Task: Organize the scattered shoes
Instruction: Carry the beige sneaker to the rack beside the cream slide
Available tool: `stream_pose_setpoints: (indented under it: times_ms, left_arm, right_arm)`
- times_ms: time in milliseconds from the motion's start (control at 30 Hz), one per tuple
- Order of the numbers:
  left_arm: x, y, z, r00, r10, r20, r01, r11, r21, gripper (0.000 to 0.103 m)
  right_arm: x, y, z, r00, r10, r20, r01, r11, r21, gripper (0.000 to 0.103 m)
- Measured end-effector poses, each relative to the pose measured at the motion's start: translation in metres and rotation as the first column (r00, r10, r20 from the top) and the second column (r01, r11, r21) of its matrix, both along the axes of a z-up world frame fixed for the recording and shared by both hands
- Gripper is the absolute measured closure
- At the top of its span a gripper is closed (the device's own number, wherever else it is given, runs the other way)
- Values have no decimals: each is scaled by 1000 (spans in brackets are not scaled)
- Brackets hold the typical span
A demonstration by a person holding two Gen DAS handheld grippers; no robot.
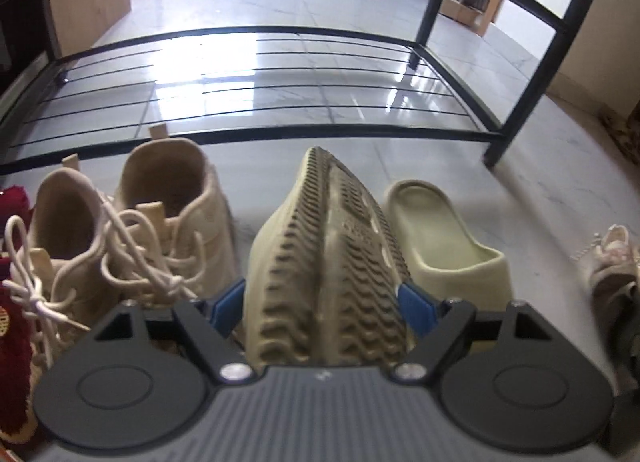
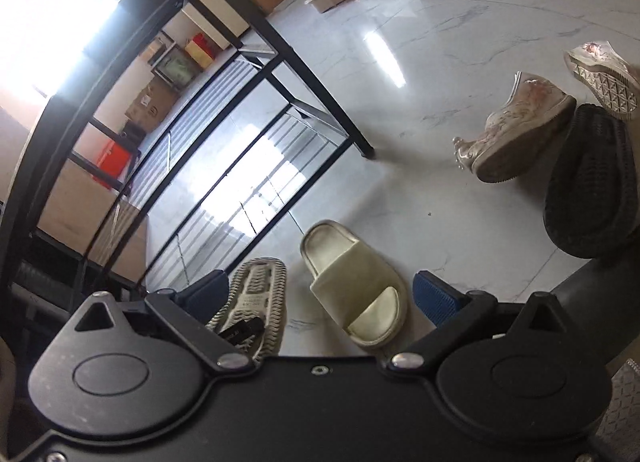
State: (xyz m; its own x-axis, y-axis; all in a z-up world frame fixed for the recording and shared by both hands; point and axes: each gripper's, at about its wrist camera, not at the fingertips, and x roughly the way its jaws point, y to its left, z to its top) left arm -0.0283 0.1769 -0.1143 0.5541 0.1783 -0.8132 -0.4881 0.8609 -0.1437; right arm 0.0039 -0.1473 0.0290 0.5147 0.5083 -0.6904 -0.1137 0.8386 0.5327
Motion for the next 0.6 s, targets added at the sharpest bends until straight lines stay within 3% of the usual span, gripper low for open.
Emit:
stream_pose_setpoints:
  times_ms: [233, 467, 600]
  left_arm:
    - [7, 1, -23, 1000, 14, -27, -14, 1000, -4, 22]
    - [9, -1, -25, 999, -10, -51, 10, 1000, 3, 19]
    - [3, 0, -23, 998, -30, -47, 29, 999, -29, 15]
  right_arm:
    - [1, 15, -12, 999, 14, -35, -15, 1000, -22, 3]
    - [4, 21, -20, 998, 22, -54, -23, 999, -23, 3]
    - [2, 20, -22, 998, 26, -65, -28, 999, -21, 3]
